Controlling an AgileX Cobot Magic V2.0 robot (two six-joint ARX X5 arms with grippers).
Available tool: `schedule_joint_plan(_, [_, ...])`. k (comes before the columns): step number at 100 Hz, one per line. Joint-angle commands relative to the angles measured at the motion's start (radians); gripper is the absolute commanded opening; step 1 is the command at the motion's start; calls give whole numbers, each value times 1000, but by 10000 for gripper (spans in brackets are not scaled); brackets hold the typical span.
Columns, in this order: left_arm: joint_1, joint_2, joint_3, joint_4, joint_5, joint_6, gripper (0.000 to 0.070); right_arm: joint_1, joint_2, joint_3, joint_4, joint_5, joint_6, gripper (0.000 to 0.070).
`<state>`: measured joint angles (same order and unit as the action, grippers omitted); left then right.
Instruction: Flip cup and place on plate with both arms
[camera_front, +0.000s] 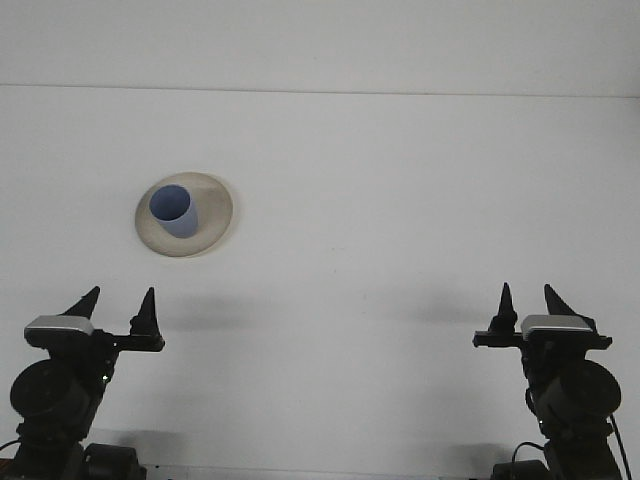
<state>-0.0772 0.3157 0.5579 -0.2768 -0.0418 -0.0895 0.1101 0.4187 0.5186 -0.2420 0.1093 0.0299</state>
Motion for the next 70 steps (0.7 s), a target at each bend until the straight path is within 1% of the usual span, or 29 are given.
schedule_joint_plan(1, [-2,-4,16,16,4,22,584,2,1,8,10,3,-7,417])
schedule_joint_plan(22, [-2,-4,17,14,5,21,581,2,1,8,10,3,-7,415])
schedule_joint_plan(25, [-2,-4,17,13,5,21,571,2,1,8,10,3,-7,399])
schedule_joint_plan(27, [-2,-4,17,13,5,21,551,2,1,8,10,3,-7,374])
schedule_joint_plan(29, [-2,-4,17,13,5,21,507,2,1,8,10,3,-7,337])
schedule_joint_plan(31, [-2,-4,17,12,5,21,445,2,1,8,10,3,-7,293])
schedule_joint_plan(39, [-2,-4,17,10,5,21,113,2,1,8,10,3,-7,83])
schedule_joint_plan(42, [-2,-4,17,10,5,21,3,2,1,8,10,3,-7,12])
schedule_joint_plan(43, [-2,-4,17,10,5,21,0,2,1,8,10,3,-7,0])
schedule_joint_plan(46, [-2,-4,17,9,5,21,14,2,1,8,11,3,-7,0])
schedule_joint_plan(70, [-2,-4,17,10,5,21,11,2,1,8,11,3,-7,0])
